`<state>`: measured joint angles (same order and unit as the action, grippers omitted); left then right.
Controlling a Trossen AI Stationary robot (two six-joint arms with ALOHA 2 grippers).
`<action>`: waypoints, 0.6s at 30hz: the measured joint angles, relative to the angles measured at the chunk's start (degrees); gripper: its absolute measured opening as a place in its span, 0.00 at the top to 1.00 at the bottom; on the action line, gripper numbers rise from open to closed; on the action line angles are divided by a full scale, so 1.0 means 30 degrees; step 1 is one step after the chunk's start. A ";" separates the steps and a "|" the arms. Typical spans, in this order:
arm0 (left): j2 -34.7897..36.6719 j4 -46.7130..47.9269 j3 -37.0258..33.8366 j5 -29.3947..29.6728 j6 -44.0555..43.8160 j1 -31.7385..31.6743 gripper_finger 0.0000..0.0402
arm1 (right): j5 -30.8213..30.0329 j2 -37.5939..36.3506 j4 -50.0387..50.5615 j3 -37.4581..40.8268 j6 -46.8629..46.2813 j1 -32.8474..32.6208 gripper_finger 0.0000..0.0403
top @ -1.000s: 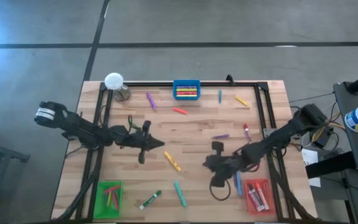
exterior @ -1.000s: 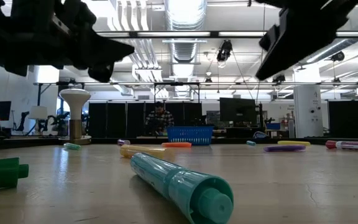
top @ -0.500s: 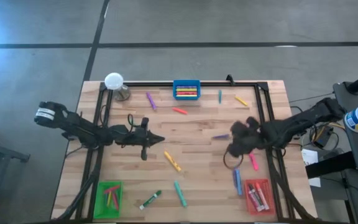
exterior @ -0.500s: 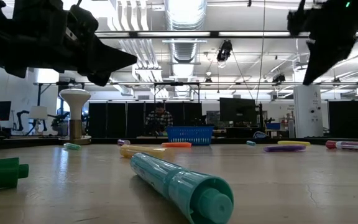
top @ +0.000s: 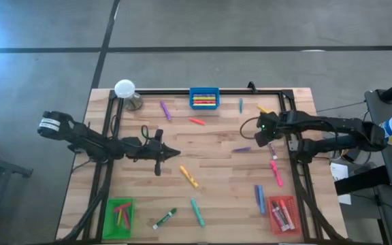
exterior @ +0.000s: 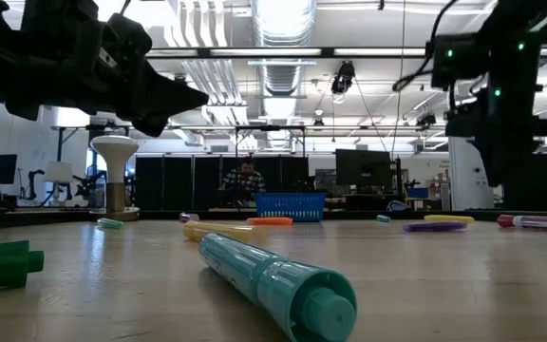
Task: Pick & Place Markers
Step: Put the red marker into the orange bin
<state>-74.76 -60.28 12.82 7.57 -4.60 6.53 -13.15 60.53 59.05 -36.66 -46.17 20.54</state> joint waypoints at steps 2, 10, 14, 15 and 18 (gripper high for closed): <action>0.0000 -0.0015 0.0000 0.0000 -0.0013 -0.0003 1.00 | 0.0475 0.0069 -0.0249 0.0461 0.0080 0.0856 0.68; 0.0000 -0.0018 0.0000 0.0000 -0.0036 -0.0003 1.00 | 0.0778 0.0227 -0.2168 0.2113 0.0876 0.2249 0.64; 0.0000 -0.0018 0.0000 0.0000 -0.0058 -0.0003 1.00 | 0.2009 0.0234 -0.3644 0.2821 0.1099 0.2351 0.66; 0.0000 -0.0018 0.0000 0.0000 -0.0058 -0.0003 1.00 | 0.2117 0.0234 -0.3839 0.2901 0.1082 0.2336 0.66; 0.0000 -0.0018 0.0000 0.0000 -0.0058 -0.0003 1.00 | 0.1975 0.0234 -0.3856 0.3129 0.0829 0.2337 0.67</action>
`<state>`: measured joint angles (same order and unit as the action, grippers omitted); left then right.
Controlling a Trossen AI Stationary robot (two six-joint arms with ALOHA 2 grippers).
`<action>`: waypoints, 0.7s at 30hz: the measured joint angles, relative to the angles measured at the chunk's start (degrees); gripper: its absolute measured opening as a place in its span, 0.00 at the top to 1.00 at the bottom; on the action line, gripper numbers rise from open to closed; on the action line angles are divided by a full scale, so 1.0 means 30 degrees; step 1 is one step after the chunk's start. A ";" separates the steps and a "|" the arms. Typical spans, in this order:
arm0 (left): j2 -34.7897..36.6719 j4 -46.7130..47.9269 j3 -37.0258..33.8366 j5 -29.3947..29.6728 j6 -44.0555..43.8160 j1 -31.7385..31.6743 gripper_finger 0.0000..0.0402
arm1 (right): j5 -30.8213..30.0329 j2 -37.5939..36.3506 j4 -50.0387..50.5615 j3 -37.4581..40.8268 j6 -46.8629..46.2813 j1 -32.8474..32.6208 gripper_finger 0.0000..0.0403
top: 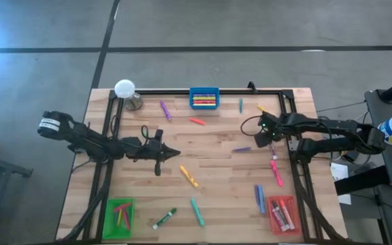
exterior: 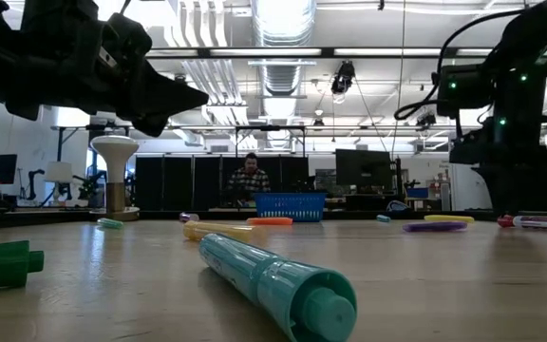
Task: Pick & Place Markers
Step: Put the red marker into the orange bin
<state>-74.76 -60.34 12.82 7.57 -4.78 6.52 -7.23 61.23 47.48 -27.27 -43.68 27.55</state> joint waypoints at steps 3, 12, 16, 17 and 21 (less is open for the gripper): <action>0.0000 0.0000 0.0000 0.0000 -0.0054 0.0000 1.00 | -0.0056 0.0000 -0.0165 0.0262 -0.0234 0.0000 0.69; 0.0000 -0.0005 0.0000 0.0000 -0.0127 0.0000 1.00 | 0.0301 -0.0036 -0.2034 0.1510 -0.0582 0.0000 0.75; 0.0000 -0.0007 0.0000 -0.0007 -0.0748 0.0000 1.00 | 0.0322 -0.0029 -0.2164 0.1452 -0.0527 -0.0004 0.80; 0.0000 -0.0007 0.0000 -0.0007 -0.0862 0.0000 1.00 | 0.0329 -0.0015 -0.2227 0.1452 -0.0531 -0.0008 0.81; 0.0000 -0.0007 0.0000 -0.0007 -0.0954 -0.0002 1.00 | 0.0582 -0.0007 -0.2301 0.1440 -0.0597 -0.0008 0.83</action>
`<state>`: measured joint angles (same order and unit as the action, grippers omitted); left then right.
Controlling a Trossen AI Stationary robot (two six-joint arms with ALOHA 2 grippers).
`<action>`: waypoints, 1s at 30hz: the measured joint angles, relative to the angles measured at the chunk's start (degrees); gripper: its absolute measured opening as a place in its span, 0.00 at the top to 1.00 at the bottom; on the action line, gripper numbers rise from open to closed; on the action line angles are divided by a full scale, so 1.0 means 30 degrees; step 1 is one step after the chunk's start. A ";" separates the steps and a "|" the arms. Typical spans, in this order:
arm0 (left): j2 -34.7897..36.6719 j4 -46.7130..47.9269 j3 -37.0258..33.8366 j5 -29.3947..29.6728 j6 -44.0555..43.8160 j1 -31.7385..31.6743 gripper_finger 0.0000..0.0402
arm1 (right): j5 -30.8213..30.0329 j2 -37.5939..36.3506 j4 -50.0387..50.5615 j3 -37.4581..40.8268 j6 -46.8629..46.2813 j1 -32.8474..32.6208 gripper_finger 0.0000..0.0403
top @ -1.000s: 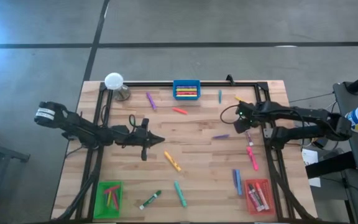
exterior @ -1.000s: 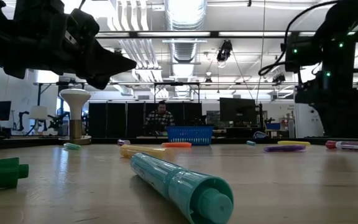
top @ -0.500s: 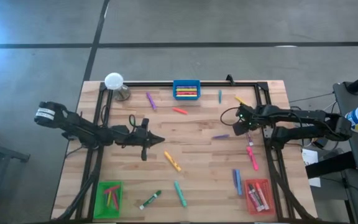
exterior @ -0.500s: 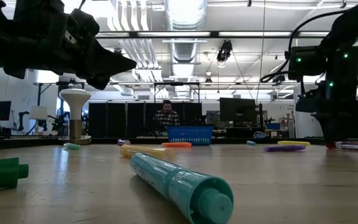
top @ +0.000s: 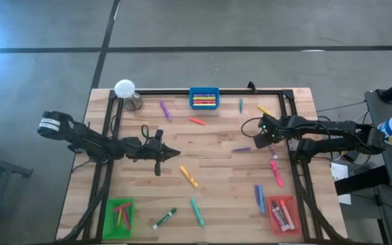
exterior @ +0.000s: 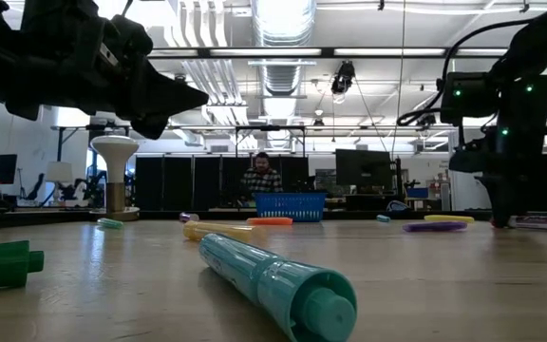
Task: Pick & Place Markers
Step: Put the red marker into the orange bin
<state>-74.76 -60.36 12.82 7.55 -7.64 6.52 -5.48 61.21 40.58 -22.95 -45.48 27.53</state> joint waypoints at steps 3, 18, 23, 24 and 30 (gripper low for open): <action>0.0000 0.0000 0.0000 0.0000 0.0000 -0.0013 1.00 | 0.0948 -0.0006 0.0154 -0.0207 -0.0190 -0.0001 0.83; 0.0000 -0.0005 0.0000 0.0000 0.0073 -0.0006 1.00 | 0.3763 -0.0277 0.5648 -0.5877 -0.5781 -0.7193 0.82; 0.0000 0.0000 0.0000 0.0000 0.0051 -0.0006 1.00 | 0.2488 -0.0277 0.5951 -0.6849 -1.1676 -1.3487 0.83; 0.0000 0.0004 0.0000 0.0000 0.0051 -0.0006 1.00 | 0.2195 -0.0200 0.5945 -0.6916 -1.3057 -1.4828 0.83; 0.0000 0.0007 0.0000 0.0000 0.0051 0.0002 1.00 | 0.1341 0.1110 0.5524 -0.6954 -2.1563 -2.2657 0.83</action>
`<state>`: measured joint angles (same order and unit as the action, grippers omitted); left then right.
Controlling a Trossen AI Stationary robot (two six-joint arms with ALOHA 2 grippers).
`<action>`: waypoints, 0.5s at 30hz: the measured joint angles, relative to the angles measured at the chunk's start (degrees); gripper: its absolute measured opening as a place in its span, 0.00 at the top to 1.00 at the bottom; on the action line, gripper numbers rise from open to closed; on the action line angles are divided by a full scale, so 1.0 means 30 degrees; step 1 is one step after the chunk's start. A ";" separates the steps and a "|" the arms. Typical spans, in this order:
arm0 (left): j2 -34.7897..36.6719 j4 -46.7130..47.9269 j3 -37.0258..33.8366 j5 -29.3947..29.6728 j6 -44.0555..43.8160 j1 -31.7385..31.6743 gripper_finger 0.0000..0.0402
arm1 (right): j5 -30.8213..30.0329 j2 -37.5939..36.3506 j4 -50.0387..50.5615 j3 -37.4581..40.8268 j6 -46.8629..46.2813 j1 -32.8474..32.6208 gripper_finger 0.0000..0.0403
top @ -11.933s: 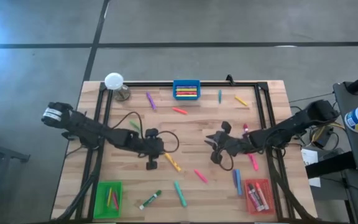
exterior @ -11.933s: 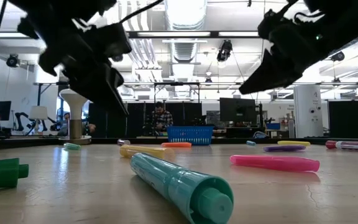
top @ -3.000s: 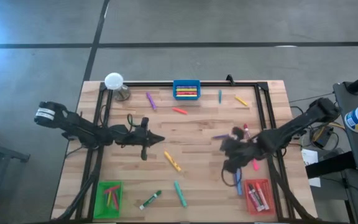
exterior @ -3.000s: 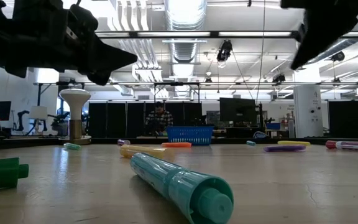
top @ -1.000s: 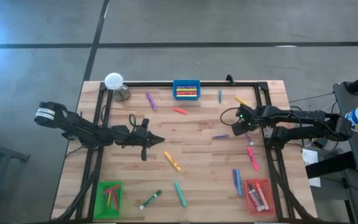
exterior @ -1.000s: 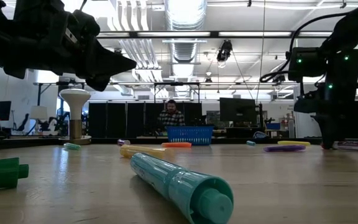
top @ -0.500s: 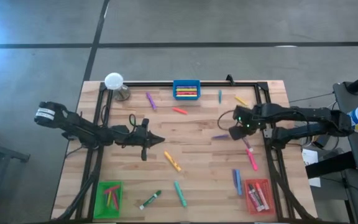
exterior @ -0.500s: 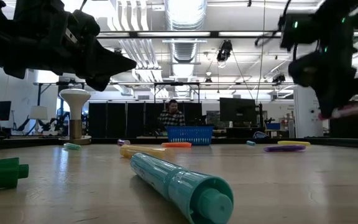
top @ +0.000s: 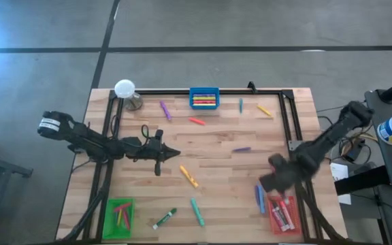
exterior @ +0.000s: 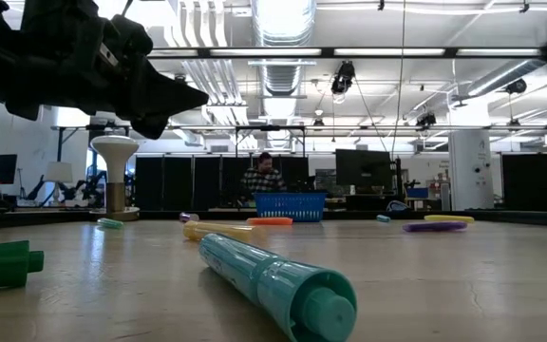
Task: Pick & Place Markers
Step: Put the red marker into the orange bin
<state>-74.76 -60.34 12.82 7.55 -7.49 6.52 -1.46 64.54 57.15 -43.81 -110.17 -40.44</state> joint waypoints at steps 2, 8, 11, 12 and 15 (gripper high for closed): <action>0.0000 0.0000 0.0000 0.0000 0.0000 0.0000 1.00 | 0.0062 0.0644 -0.0757 -0.0005 -0.2066 -0.2017 0.83; 0.0000 -0.0007 0.0000 0.0004 -0.0044 0.0000 1.00 | 0.0132 0.3050 -0.1640 -0.1094 -0.5691 -0.5341 0.82; 0.0000 -0.0015 0.0000 0.0007 -0.0048 0.0000 1.00 | 0.0133 0.4598 -0.1682 -0.1702 -0.5932 -0.5623 0.82; 0.0000 -0.0015 0.0000 0.0007 -0.0032 0.0000 1.00 | 0.0127 0.5089 -0.1714 -0.1874 -0.5916 -0.5611 0.82; 0.0000 -0.0015 0.0000 0.0007 -0.0042 0.0000 1.00 | 0.0190 0.6294 -0.1767 -0.2174 -0.5562 -0.5439 0.80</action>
<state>-74.76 -60.38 12.82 7.57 -7.61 6.52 -0.89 83.42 51.85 -50.33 -126.85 -56.76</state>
